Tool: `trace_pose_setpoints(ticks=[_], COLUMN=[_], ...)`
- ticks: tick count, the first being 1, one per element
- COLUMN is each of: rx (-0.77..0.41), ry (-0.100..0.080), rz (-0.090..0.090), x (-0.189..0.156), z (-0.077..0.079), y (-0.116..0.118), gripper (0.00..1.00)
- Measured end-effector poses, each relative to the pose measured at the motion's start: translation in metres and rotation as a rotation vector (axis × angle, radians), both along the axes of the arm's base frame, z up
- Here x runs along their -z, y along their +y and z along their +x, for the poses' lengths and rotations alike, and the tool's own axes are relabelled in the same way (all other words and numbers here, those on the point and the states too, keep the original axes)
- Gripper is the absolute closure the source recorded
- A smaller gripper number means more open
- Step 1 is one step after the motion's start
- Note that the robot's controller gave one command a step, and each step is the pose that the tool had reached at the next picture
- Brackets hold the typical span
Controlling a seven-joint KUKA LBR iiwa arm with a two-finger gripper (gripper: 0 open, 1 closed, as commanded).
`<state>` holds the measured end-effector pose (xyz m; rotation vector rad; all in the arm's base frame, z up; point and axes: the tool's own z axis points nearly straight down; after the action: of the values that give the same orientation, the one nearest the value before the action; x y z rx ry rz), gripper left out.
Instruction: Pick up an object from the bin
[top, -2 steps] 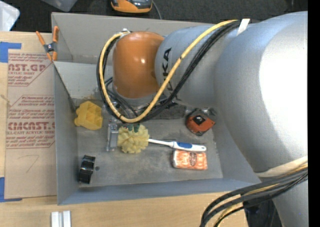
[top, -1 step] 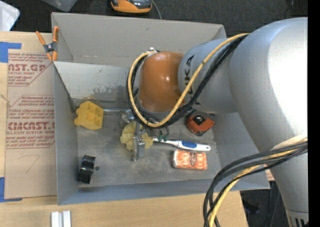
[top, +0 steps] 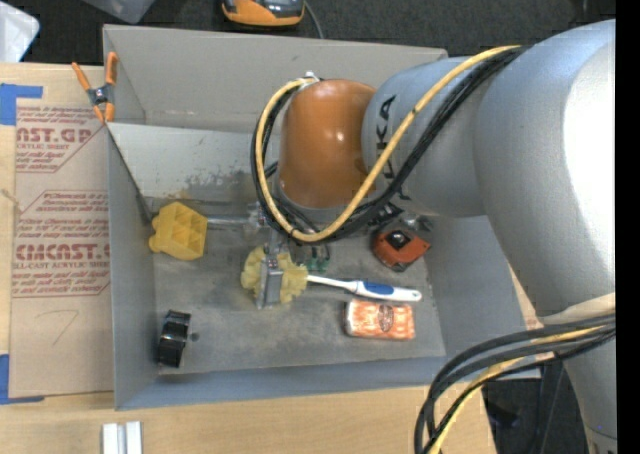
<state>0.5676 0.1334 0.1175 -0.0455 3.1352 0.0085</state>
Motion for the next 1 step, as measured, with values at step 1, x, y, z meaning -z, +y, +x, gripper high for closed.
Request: trace_pose_setpoints(ticks=[1], rx=[-0.084], ry=[0.011], rz=[-0.005], x=[0.0182], z=[0.0044], y=[-0.0465], gripper=[0.00])
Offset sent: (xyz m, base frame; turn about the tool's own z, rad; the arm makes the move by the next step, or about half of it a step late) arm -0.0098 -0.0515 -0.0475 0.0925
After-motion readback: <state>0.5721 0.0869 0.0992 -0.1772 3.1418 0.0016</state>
